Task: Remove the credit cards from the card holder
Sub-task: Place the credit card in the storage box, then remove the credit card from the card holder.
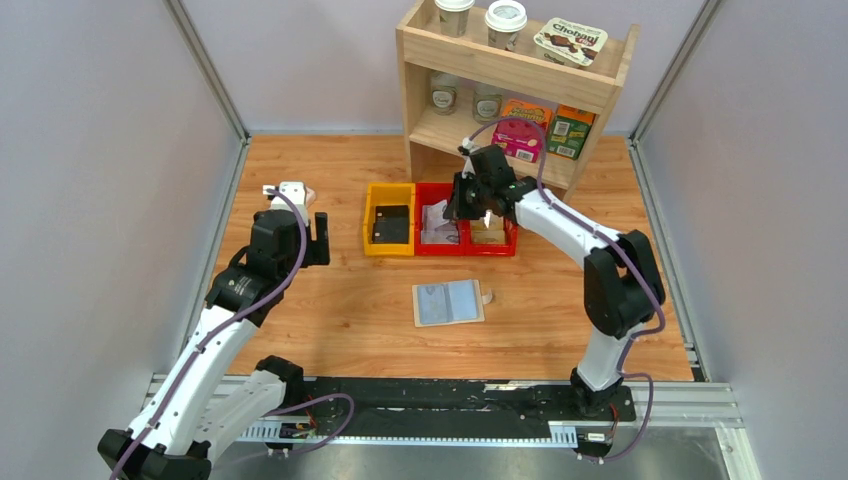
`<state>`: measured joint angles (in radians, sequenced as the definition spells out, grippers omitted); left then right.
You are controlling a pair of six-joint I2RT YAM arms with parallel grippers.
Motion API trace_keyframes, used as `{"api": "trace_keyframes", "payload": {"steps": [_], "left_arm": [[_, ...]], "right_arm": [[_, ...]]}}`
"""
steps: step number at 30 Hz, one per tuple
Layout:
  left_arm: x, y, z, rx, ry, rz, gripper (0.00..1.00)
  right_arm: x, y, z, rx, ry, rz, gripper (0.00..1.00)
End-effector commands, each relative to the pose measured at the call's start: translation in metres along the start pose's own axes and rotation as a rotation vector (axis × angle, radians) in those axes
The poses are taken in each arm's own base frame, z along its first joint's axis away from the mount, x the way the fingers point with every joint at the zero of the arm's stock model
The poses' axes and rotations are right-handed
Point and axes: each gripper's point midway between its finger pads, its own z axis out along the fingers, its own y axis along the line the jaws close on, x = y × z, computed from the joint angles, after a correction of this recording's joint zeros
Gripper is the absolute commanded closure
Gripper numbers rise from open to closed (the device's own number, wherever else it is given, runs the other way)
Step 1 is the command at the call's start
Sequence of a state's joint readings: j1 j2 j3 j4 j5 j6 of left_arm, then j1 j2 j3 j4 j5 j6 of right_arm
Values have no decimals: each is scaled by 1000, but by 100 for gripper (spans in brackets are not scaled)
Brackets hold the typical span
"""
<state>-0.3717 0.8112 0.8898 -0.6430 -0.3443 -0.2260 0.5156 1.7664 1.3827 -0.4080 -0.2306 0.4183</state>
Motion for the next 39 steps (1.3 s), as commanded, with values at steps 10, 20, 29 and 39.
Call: {"api": "trace_keyframes", "payload": {"steps": [10, 20, 29, 39], "left_arm": [[-13, 3, -4, -2, -64, 6, 0], [-12, -8, -3, 56, -57, 10, 0], [-4, -38, -5, 195, 2, -110, 0], [15, -64, -13, 322, 101, -209, 1]], "right_arm": [[-1, -21, 27, 171, 99, 78, 85], [3, -13, -28, 380, -10, -126, 40], [109, 51, -39, 218, 110, -267, 18], [186, 54, -14, 216, 287, -275, 16]]}}
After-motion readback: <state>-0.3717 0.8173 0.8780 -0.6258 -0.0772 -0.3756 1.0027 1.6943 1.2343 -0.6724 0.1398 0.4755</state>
